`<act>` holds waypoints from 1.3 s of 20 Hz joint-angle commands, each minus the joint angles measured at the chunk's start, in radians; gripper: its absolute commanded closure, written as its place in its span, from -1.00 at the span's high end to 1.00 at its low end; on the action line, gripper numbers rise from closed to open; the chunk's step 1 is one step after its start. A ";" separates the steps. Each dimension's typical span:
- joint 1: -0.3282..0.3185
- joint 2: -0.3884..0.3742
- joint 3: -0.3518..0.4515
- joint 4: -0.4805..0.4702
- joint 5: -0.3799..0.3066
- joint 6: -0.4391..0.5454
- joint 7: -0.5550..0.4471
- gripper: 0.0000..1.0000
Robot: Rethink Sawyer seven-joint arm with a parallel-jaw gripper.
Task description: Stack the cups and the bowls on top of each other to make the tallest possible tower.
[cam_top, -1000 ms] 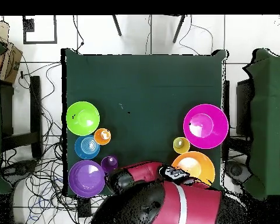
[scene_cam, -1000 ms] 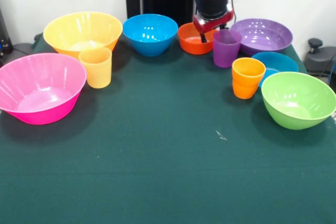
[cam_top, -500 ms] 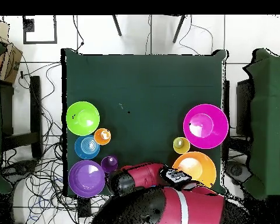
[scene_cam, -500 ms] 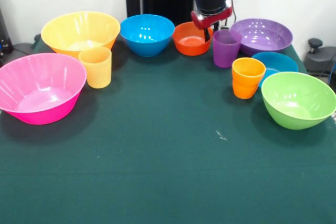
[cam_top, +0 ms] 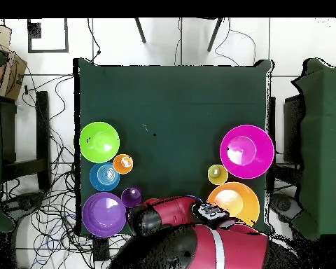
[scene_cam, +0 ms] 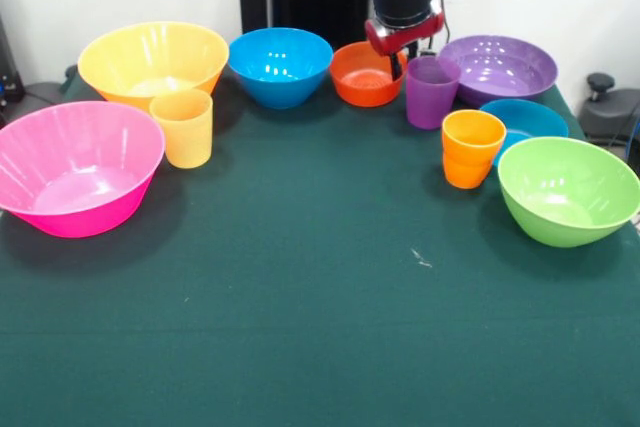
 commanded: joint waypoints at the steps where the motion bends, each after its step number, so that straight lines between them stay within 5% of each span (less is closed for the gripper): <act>1: 0.030 0.021 0.013 -0.038 0.003 -0.109 0.157 -1.00; 11: 0.068 -0.100 0.003 0.048 0.053 -0.020 0.235 -1.00; 26: 0.082 -0.116 -0.001 0.079 0.043 -0.017 0.284 -1.00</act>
